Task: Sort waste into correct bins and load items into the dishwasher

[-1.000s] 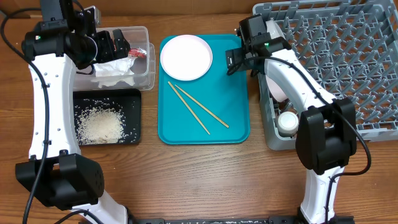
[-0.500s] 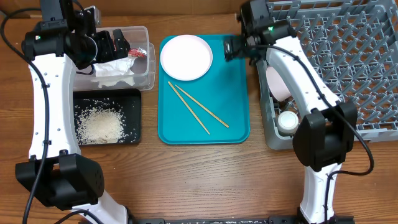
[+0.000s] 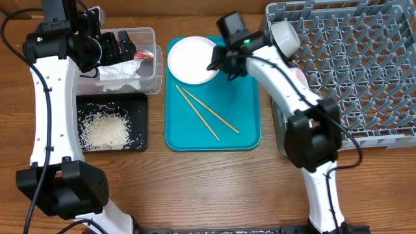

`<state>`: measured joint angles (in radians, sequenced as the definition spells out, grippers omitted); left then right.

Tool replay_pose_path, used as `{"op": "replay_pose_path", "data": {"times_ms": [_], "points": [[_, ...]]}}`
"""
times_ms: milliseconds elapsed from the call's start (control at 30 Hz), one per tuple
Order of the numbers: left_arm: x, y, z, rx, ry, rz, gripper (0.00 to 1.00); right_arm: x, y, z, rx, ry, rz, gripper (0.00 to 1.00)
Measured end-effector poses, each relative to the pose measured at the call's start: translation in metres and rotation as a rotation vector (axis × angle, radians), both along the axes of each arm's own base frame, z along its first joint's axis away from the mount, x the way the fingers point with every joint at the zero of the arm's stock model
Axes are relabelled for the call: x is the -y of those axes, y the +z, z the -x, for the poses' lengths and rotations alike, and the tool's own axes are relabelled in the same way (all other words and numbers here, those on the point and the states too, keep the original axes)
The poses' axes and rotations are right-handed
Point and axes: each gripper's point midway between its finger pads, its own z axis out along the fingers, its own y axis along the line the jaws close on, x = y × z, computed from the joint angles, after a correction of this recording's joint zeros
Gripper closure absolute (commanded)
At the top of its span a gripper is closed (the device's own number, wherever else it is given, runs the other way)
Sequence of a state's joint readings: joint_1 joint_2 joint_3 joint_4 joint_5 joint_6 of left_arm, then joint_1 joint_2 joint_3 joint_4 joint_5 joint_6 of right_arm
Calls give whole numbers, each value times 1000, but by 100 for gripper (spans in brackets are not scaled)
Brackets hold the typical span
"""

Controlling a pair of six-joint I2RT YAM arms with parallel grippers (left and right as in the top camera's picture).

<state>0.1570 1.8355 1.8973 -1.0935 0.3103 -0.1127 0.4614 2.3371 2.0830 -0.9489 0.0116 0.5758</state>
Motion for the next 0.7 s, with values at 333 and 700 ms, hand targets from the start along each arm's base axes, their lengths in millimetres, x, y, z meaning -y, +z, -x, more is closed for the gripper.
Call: {"op": "replay_pose_path", "data": {"times_ms": [333,700], "points": [[0,0,0,0,0,0,0,-8,-32,-7,-17,-74,-16,53],[0,0,0,0,0,0,0,-6,-60,-11,-30,-99,13,59]]}}
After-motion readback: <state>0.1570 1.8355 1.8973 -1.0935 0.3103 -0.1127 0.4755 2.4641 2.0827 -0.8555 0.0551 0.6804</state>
